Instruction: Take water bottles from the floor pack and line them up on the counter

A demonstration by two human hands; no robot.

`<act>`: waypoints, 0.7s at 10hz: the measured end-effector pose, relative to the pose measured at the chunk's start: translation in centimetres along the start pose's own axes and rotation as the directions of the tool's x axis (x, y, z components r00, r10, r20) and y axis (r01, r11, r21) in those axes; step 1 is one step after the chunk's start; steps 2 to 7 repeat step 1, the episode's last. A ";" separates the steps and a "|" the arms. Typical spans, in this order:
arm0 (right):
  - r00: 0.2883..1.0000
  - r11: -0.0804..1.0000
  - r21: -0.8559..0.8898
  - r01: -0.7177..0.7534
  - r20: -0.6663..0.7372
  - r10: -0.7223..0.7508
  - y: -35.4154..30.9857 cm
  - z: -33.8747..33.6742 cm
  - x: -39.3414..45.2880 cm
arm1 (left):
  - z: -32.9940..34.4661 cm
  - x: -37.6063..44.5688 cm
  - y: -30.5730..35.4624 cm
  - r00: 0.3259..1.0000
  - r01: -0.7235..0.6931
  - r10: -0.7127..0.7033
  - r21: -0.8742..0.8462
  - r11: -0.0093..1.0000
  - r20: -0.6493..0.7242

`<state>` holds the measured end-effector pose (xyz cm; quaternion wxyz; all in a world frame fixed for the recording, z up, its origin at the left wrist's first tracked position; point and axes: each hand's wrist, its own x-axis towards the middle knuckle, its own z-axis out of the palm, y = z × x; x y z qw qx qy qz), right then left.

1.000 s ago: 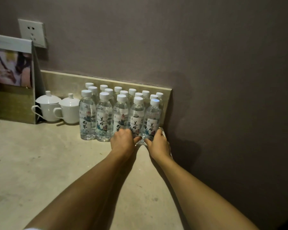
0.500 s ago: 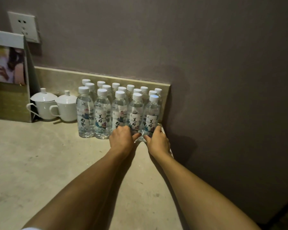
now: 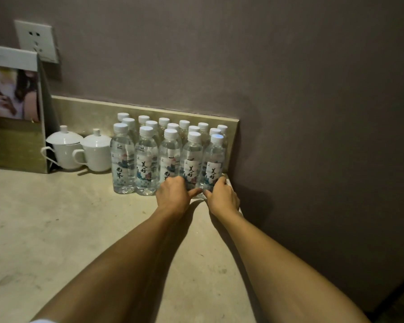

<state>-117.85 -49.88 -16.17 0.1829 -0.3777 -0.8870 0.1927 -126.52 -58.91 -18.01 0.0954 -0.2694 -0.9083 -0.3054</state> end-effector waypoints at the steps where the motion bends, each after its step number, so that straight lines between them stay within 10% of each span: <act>1: 0.999 0.998 0.026 -0.051 0.016 0.051 -0.7 -0.4 -0.1 | -0.8 0.4 0.1 1.000 -0.013 0.014 -0.035 0.999 0.019; 7: 0.999 0.998 0.026 -0.051 0.016 0.051 -0.7 -0.4 -0.1 | -0.8 0.4 0.1 1.000 -0.013 0.014 -0.035 0.999 0.019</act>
